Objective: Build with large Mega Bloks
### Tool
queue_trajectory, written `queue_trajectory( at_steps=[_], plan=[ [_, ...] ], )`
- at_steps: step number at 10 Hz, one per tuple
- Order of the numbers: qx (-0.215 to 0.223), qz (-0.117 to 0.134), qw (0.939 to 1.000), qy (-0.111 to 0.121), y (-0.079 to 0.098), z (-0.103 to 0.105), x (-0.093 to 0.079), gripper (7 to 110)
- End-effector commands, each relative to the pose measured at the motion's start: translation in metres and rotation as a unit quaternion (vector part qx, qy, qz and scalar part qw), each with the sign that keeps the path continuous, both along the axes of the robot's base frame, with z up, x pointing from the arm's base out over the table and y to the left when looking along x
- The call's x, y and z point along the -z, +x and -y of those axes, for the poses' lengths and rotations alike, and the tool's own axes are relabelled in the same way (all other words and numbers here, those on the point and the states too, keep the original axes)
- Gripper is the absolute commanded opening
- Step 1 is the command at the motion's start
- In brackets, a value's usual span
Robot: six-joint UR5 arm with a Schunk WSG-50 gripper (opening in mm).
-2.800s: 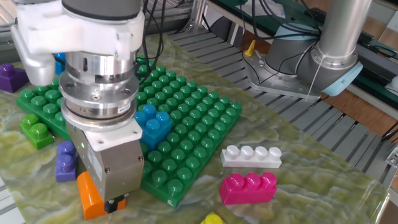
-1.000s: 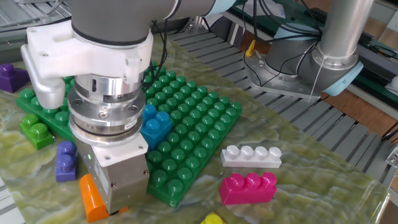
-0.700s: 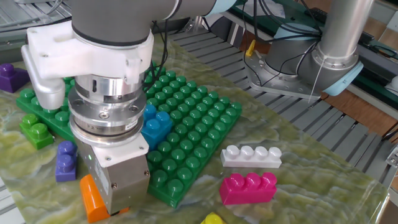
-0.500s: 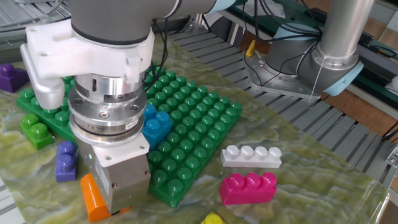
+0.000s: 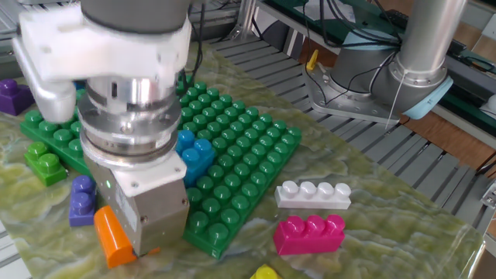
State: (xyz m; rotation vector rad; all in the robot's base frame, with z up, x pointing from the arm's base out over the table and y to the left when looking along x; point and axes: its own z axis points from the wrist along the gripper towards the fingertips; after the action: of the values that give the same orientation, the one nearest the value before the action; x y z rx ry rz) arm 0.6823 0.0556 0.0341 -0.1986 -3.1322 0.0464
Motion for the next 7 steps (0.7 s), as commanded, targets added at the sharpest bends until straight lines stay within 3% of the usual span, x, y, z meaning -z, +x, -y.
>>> queue_trajectory(
  at_steps=[1,4,7],
  plan=[
    [-0.041,0.000,0.9991,0.015,-0.004,-0.007,-0.031,22],
    [-0.071,-0.006,0.9970,0.030,-0.026,-0.009,-0.057,22],
    [-0.105,-0.016,0.9942,0.016,-0.047,0.012,-0.074,22]
  ],
)
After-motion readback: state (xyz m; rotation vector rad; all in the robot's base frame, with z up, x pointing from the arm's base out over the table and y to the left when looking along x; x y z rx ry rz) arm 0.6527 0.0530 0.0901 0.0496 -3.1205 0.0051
